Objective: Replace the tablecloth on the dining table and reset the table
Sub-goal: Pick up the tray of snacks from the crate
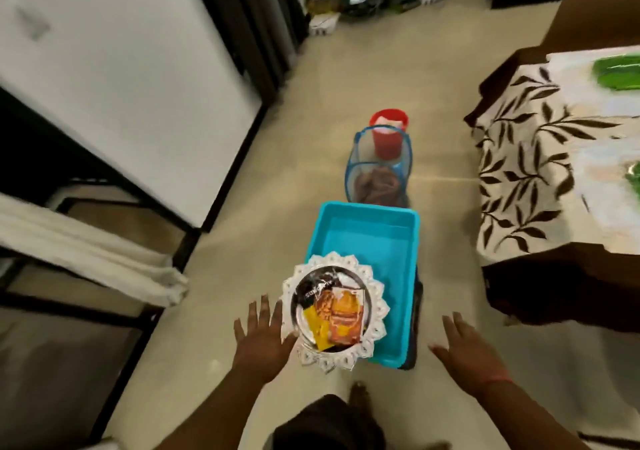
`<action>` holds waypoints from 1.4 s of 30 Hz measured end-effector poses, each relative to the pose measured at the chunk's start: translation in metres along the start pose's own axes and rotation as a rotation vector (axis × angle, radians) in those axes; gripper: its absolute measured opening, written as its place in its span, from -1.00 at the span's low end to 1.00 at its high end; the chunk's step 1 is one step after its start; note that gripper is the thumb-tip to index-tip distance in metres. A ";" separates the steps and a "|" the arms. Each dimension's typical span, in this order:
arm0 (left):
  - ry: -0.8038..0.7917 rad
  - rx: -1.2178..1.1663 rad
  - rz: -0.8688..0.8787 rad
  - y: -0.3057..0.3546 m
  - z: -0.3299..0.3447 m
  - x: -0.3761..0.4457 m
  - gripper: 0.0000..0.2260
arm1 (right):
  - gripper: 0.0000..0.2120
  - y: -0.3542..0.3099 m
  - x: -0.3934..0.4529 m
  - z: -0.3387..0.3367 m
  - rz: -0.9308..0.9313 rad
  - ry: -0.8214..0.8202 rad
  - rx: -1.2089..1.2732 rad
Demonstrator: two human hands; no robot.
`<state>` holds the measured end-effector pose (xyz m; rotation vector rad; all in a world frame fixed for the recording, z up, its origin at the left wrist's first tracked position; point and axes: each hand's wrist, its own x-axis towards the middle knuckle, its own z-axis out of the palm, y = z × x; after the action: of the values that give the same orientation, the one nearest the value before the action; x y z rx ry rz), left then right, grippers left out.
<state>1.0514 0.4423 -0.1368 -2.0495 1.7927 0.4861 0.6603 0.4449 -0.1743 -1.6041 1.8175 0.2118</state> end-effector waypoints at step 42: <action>-0.161 -1.401 -0.263 0.074 -0.100 0.160 -0.81 | -0.76 -0.072 0.097 -0.047 0.291 0.328 1.046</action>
<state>0.9999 0.2466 -0.1318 -2.7794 1.0155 2.1634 0.7092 0.3251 -0.1738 -0.6490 1.8808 -0.7973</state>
